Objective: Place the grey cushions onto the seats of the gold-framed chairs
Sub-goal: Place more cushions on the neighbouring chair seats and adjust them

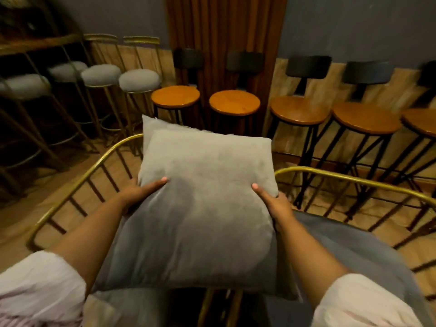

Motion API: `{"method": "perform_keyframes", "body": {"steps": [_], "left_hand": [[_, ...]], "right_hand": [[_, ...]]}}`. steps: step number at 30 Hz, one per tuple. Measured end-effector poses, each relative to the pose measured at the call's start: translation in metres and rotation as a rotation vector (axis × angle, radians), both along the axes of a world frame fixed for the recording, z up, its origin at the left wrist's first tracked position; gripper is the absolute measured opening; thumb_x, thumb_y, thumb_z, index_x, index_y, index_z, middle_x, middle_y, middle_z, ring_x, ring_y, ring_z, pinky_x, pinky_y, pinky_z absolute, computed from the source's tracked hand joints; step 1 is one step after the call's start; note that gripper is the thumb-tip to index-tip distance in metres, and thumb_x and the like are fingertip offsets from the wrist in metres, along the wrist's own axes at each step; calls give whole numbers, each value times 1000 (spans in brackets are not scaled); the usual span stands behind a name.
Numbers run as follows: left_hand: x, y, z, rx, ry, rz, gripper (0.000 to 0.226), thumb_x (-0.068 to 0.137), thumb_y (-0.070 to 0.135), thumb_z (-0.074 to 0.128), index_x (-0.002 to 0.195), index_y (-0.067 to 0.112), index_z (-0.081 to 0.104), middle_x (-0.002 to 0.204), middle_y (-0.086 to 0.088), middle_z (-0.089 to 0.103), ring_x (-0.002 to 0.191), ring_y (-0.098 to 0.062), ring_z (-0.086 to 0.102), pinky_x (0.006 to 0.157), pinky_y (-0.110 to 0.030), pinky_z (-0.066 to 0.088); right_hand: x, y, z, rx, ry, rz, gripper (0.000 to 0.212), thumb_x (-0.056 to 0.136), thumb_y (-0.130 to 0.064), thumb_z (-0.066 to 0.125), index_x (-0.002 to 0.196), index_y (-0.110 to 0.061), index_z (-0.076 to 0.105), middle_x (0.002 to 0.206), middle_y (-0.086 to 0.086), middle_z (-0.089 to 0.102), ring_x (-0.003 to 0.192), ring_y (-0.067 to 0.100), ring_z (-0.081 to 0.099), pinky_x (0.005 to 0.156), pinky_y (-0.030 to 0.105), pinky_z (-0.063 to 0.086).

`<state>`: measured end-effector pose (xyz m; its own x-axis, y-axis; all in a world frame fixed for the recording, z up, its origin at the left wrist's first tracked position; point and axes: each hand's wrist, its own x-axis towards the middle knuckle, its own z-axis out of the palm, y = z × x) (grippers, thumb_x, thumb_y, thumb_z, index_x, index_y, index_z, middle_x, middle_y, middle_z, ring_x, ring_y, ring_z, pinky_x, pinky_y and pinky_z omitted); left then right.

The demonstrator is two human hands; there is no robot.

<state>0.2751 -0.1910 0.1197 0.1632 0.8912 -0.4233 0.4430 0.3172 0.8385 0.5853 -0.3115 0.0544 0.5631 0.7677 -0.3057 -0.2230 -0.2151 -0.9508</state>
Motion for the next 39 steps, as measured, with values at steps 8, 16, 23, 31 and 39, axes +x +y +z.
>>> {"method": "perform_keyframes", "body": {"steps": [8,16,23,31,39], "left_hand": [[-109,94,-59,-67,83,30,128,46,67,77,150,33,10,157,-9,23,140,-38,29,110,-55,26],[-116,129,-158,-62,479,-79,112,68,70,60,145,45,-17,160,-19,2,145,-43,10,116,-50,17],[-102,111,-156,11,475,66,101,71,77,45,149,39,-9,160,-19,1,145,-44,6,116,-54,10],[8,37,-121,188,568,-116,96,81,69,41,152,16,3,159,-23,-8,145,-45,-4,118,-50,2],[158,-51,-112,208,94,-517,84,83,54,57,146,6,29,150,-13,38,139,-23,35,113,-24,23]], "right_hand": [[-111,87,-57,-14,10,72,95,43,-60,86,124,-18,60,113,4,71,102,22,68,92,45,54],[-142,123,-115,-212,-201,236,109,62,-58,76,148,-18,22,149,5,39,135,27,40,111,36,34],[-136,119,-110,-317,-273,259,95,77,-49,69,149,-15,17,149,9,37,137,32,37,108,36,32],[-105,69,-68,-285,-542,195,33,94,-20,54,120,-1,61,120,20,65,113,32,59,92,32,44],[23,-70,-76,-315,-488,-151,25,91,-6,56,113,3,64,115,22,67,109,33,61,98,31,43]]}}
